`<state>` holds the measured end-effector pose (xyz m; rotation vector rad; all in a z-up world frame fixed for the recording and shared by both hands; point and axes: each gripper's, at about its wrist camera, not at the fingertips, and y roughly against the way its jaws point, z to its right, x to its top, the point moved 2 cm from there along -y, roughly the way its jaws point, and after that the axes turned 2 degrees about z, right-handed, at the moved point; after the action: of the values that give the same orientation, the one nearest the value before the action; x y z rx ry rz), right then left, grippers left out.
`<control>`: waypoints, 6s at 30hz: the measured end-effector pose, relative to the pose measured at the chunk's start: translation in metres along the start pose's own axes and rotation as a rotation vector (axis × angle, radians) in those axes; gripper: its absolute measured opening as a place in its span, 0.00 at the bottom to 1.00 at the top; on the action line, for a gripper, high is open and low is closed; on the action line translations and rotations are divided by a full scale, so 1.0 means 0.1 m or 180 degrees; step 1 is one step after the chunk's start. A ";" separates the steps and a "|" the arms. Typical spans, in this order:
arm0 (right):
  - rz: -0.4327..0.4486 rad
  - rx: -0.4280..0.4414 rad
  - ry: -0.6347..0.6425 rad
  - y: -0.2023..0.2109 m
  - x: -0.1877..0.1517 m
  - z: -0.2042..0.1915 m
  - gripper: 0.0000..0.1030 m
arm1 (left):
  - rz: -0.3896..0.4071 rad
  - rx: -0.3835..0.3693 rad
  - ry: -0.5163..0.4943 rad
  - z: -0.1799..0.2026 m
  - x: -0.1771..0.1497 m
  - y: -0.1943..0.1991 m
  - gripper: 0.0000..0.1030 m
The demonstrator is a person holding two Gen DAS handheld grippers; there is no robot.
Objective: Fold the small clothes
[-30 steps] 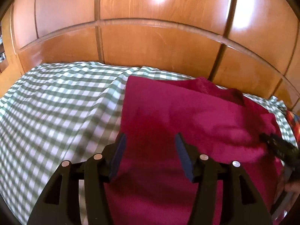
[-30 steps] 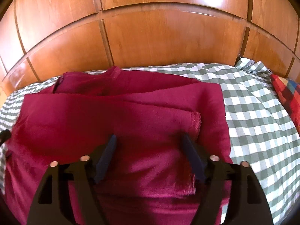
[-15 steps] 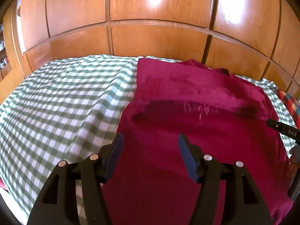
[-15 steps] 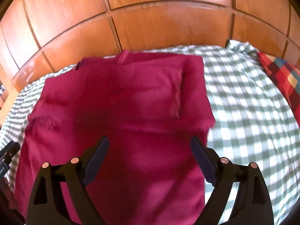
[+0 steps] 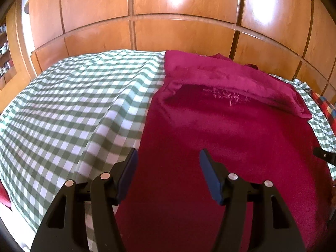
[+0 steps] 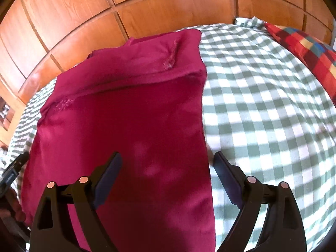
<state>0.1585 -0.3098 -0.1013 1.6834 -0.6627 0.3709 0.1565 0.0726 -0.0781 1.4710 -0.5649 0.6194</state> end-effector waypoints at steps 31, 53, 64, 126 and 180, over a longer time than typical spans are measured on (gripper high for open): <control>-0.0591 0.0199 0.0455 0.68 -0.84 0.06 0.17 | -0.0546 -0.0547 0.0112 -0.55 -1.12 0.76 0.09; -0.0092 0.0814 -0.0529 0.15 0.51 0.27 0.10 | -0.0198 -0.1151 0.0618 -0.48 0.49 0.12 0.08; 0.0087 0.1143 -0.0958 0.15 0.86 0.43 0.82 | -0.0130 -0.1017 0.1156 -0.72 0.91 -0.40 0.59; 0.0032 0.0235 0.0411 0.42 0.10 0.03 0.26 | -0.0221 -0.0747 -0.0355 -0.22 0.03 0.10 0.49; 0.0648 0.0438 0.0077 0.76 1.05 0.02 0.10 | 0.0599 -0.0951 0.0039 -0.38 0.99 0.61 0.07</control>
<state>0.1947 -0.3432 0.0188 1.7429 -0.8088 0.5919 0.1851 0.1143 0.0331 1.1409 -0.7580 0.6588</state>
